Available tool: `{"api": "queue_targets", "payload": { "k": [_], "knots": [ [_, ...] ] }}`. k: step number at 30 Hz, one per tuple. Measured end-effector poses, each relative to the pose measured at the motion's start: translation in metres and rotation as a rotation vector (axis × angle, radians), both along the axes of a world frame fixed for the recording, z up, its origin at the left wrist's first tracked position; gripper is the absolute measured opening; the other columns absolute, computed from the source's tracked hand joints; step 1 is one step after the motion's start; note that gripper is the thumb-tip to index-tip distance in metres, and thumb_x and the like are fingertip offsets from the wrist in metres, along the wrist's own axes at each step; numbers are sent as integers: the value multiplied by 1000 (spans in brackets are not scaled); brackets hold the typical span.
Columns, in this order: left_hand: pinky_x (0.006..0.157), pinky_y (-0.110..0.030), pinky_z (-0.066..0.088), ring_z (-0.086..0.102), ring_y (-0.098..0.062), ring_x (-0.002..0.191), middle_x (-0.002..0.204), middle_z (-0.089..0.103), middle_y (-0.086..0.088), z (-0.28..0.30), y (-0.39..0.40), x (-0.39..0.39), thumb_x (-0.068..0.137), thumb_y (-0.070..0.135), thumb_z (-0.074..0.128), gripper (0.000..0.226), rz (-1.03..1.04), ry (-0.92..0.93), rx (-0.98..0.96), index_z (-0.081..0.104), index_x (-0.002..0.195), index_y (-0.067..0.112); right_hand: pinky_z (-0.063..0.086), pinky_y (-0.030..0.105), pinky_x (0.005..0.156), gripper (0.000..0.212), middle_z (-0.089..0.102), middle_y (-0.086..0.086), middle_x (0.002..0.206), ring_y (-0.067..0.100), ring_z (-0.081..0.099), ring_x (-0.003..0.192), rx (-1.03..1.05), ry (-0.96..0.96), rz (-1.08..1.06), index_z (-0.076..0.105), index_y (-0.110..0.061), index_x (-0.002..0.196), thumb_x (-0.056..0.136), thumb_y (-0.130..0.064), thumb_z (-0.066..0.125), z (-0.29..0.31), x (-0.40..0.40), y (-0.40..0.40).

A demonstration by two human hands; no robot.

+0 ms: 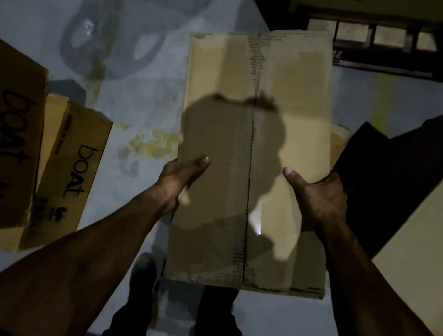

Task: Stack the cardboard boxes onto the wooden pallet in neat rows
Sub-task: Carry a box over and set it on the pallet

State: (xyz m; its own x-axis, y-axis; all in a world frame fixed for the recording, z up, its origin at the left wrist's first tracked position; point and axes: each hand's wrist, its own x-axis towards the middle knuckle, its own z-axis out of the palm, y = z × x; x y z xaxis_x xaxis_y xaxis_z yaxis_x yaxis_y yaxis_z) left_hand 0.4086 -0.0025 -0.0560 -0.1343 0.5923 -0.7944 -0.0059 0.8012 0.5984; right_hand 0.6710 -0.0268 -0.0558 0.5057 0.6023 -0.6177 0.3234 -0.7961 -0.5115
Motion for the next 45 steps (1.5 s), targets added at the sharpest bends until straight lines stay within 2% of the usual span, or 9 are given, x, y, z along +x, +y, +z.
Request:
{"api": "queue_targets", "payload": {
  "k": [4, 8, 14, 21, 31, 37, 43, 44, 45],
  "knots": [
    [75, -19, 57, 69, -8, 92, 119, 70, -3, 12, -10, -6, 88, 35, 75, 50, -41, 20, 3, 64, 130, 10, 50, 42, 93, 89, 62, 12, 128, 38, 58, 116, -9, -60, 30, 55, -16, 127, 63, -77, 71, 18, -5, -9],
    [62, -4, 51, 67, 9, 76, 111, 66, 9, 46, -28, -22, 93, 30, 69, 43, -77, -1, 54, 63, 132, 12, 46, 40, 89, 86, 61, 14, 127, 39, 57, 115, -18, -64, 68, 56, -13, 123, 67, -76, 69, 54, -17, -14],
    [101, -37, 53, 67, -23, 111, 123, 70, -6, 127, -49, -60, 81, 44, 80, 50, 43, 144, 98, 70, 122, 17, 43, 38, 85, 85, 61, 12, 127, 38, 56, 115, 25, -45, 145, 55, -16, 125, 69, -79, 65, 133, -54, -23],
    [73, -1, 47, 63, 7, 95, 102, 66, 20, 238, -101, -140, 92, 27, 71, 26, 165, 146, 266, 69, 117, 22, 35, 28, 78, 70, 64, 7, 121, 33, 58, 112, 182, 5, 275, 57, -14, 126, 80, -66, 66, 241, -141, -26],
    [95, -46, 56, 73, -17, 97, 98, 79, 5, 340, -215, -310, 77, 52, 81, 43, 423, 308, 355, 78, 102, 17, 48, 38, 81, 70, 67, 9, 110, 35, 60, 100, 365, -61, 555, 62, -20, 106, 70, -80, 57, 338, -327, -68],
    [87, -55, 59, 75, -27, 88, 90, 79, -1, 363, -298, -416, 43, 83, 80, 82, 705, 430, 355, 79, 97, 21, 45, 38, 82, 70, 66, 9, 114, 35, 59, 103, 429, 34, 790, 60, -20, 114, 73, -78, 57, 375, -455, -104],
    [86, -35, 55, 69, -16, 80, 67, 69, 6, 378, -375, -486, 62, 75, 79, 69, 983, 537, 362, 73, 107, 24, 48, 45, 95, 77, 65, 6, 118, 35, 59, 109, 453, 115, 1045, 58, -22, 118, 69, -81, 60, 399, -582, -131],
    [79, -29, 51, 63, -14, 72, 74, 59, -19, 378, -385, -494, 71, 68, 78, 62, 1029, 552, 357, 65, 111, 22, 48, 47, 95, 77, 65, 6, 119, 35, 59, 111, 445, 138, 1093, 57, -23, 120, 69, -81, 60, 400, -599, -135],
    [78, -27, 48, 60, -13, 71, 100, 59, 16, 377, -399, -503, 75, 62, 78, 59, 1081, 561, 351, 68, 108, 14, 48, 47, 96, 76, 64, 5, 120, 35, 59, 112, 439, 169, 1152, 56, -23, 121, 70, -80, 61, 401, -620, -140]
  ]
}}
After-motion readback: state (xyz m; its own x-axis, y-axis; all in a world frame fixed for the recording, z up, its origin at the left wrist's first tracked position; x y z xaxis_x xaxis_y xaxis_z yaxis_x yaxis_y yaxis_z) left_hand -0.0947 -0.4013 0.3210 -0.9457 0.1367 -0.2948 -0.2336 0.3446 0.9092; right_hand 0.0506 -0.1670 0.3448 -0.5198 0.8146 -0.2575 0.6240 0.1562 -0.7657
